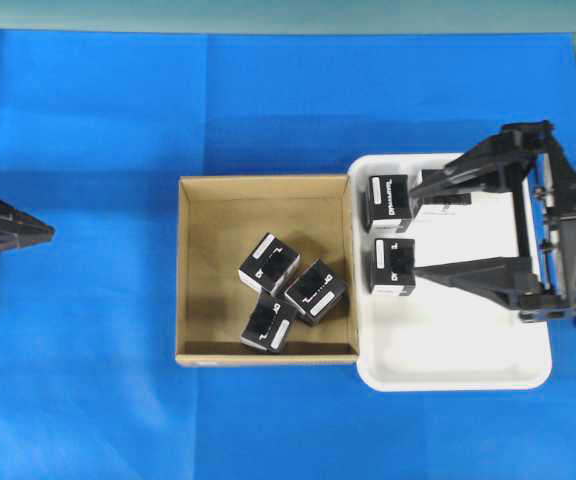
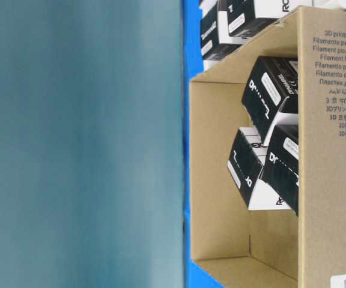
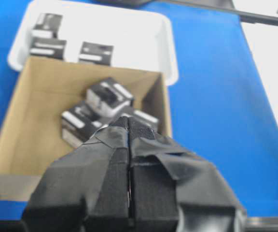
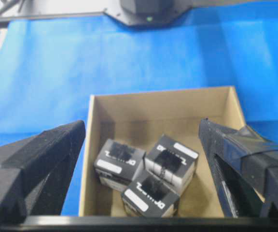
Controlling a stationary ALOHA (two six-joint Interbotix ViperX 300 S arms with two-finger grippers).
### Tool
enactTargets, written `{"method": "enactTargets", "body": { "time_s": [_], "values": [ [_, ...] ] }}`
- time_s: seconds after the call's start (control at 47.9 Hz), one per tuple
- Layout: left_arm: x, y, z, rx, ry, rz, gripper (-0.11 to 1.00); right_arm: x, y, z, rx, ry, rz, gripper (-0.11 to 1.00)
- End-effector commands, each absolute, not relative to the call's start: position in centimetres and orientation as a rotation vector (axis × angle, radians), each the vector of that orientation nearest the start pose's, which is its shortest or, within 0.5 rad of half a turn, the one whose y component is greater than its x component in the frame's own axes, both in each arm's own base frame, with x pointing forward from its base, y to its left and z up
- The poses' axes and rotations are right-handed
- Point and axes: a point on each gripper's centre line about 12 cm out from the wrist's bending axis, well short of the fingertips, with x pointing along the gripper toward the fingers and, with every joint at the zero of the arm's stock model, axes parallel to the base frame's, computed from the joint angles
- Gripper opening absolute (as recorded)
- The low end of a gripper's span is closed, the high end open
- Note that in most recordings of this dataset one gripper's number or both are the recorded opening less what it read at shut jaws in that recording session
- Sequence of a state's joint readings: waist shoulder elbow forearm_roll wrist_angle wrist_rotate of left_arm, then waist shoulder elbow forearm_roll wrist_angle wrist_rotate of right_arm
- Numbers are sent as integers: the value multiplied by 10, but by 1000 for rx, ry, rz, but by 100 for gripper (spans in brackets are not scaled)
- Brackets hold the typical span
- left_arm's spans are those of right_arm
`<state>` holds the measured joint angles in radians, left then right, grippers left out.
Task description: Pick a box that is randomly placed inside the cardboard box.
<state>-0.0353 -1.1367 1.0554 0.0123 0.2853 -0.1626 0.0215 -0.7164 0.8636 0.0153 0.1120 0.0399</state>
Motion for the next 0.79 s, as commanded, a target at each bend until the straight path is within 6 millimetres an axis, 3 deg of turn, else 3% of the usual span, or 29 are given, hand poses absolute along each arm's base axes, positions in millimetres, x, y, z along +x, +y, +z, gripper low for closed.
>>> {"method": "enactTargets", "body": {
  "time_s": [0.0, 0.355, 0.773],
  "values": [
    [169, -6, 315, -150, 182, -19, -7, 254, 7, 323, 52, 234, 21, 100],
    [168, -6, 326, -135, 81, -32, -7, 249, 11, 305, 45, 265, 39, 100],
    [169, -5, 328, -130, 57, -28, -7, 246, 11, 298, 42, 256, 40, 100]
  ]
}}
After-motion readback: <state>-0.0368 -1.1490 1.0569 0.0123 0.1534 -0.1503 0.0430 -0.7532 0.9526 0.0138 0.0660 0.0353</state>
